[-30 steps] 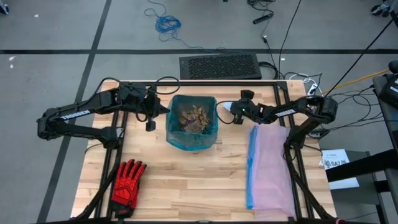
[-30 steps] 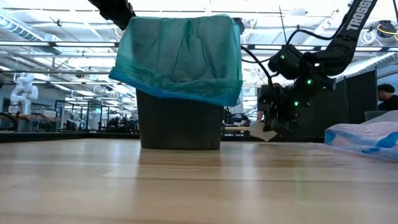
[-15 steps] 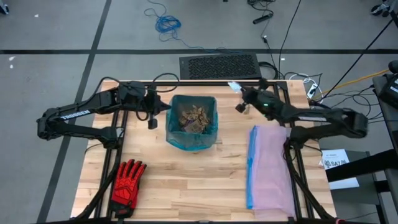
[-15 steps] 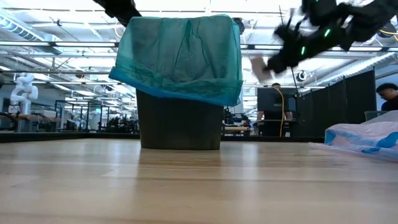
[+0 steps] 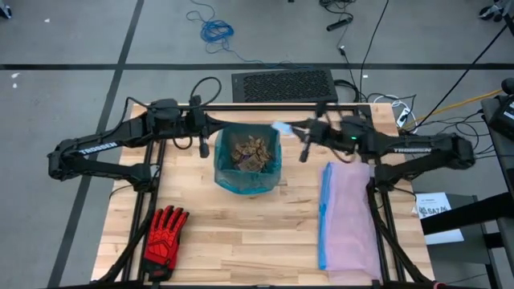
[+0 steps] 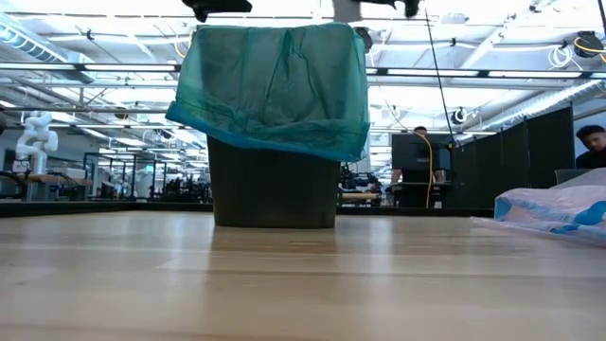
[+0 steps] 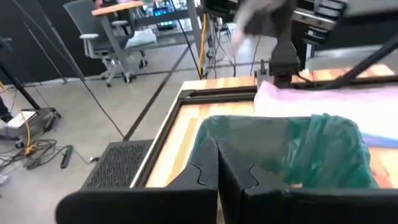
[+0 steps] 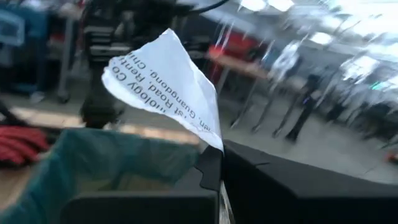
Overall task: Place trash/remove bag and relplace
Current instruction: Put the white paper in the trash bin
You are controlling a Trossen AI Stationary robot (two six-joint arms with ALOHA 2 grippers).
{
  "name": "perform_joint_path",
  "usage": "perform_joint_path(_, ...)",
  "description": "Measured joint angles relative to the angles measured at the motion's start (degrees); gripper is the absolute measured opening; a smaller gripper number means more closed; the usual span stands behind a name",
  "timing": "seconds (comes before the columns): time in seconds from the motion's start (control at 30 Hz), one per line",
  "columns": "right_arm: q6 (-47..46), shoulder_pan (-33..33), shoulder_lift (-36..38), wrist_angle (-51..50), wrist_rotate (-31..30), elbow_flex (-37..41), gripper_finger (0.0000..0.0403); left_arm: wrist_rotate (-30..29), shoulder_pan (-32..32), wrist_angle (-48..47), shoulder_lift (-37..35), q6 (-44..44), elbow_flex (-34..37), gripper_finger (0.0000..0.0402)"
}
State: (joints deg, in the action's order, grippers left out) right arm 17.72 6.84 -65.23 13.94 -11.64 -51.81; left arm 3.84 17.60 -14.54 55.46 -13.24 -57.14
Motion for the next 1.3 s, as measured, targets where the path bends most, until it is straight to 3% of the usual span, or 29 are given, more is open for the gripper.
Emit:
perform_joint_path(0.3, -6.3, -0.7, -19.5, -35.1, -0.2, -29.8, 0.0000, 0.4, -0.2, 7.0, 0.0, 4.1, 8.8, 0.0000)
perform_joint_path(0.5, -9.5, 1.2, -26.7, -49.1, 1.5, -39.5, 0.0000, 0.8, -1.8, 9.2, -0.2, 4.0, 12.9, 0.0000)
perform_joint_path(0.67, -13.4, 3.4, -30.4, -54.3, 8.2, -42.0, 0.0000, 0.7, -2.5, 13.9, -0.7, 5.4, 16.1, 0.0000)
perform_joint_path(1.0, -13.8, 3.5, -31.3, -55.6, 11.1, -42.1, 0.0008, 0.3, -2.5, 17.5, -7.4, 6.9, 23.9, 0.0000)
perform_joint_path(1.13, -12.0, 2.6, -31.2, -54.5, 11.8, -42.1, 0.0048, 0.3, -2.5, 20.2, -10.8, 8.1, 27.1, 0.0000)
perform_joint_path(1.3, -8.4, 1.3, -30.8, -51.0, 11.5, -42.1, 0.0132, 0.2, -2.5, 21.5, -13.3, 8.5, 30.1, 0.0000)
